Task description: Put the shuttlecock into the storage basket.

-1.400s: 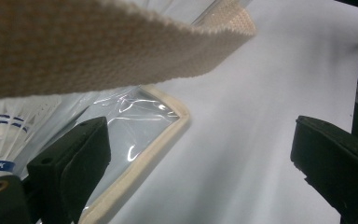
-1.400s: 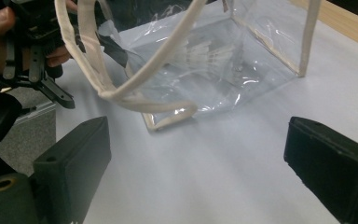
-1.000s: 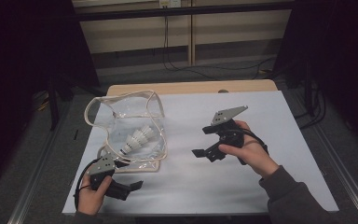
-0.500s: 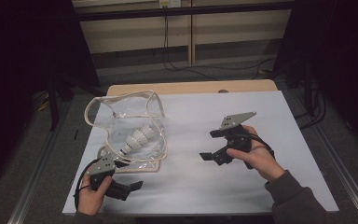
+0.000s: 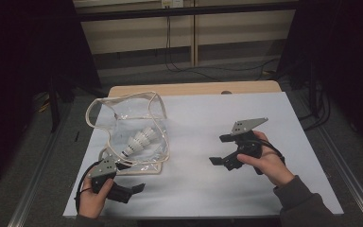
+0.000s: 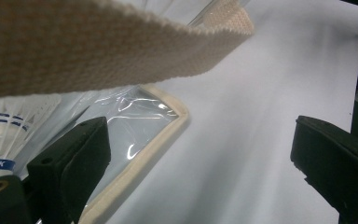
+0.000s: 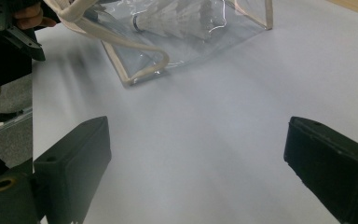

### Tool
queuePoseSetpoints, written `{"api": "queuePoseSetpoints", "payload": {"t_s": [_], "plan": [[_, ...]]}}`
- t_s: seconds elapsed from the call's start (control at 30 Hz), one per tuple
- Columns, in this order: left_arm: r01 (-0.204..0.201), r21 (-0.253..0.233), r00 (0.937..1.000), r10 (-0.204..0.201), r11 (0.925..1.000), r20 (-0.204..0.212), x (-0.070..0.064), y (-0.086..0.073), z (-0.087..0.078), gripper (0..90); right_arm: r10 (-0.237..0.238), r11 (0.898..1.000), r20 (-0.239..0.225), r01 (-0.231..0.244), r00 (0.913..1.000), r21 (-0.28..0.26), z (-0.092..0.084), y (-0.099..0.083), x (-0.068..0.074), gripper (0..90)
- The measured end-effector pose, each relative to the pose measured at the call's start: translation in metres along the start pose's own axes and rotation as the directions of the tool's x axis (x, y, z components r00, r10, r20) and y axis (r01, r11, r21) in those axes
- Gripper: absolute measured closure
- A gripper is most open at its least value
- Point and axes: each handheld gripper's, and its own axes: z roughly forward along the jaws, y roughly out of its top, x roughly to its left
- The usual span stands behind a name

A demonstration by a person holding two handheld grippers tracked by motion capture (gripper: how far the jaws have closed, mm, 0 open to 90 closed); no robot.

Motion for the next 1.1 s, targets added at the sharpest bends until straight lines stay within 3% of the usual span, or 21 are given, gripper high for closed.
{"api": "queuePoseSetpoints", "payload": {"t_s": [1.1], "plan": [[0.001, -0.002, 1.0000, -0.001, 1.0000, 0.000, 0.000, 0.000, 0.000, 4.7, 0.021, 1.000, 0.029, -0.020, 0.9994, -0.008, -0.016, -0.035, -0.006, 6.8]]}}
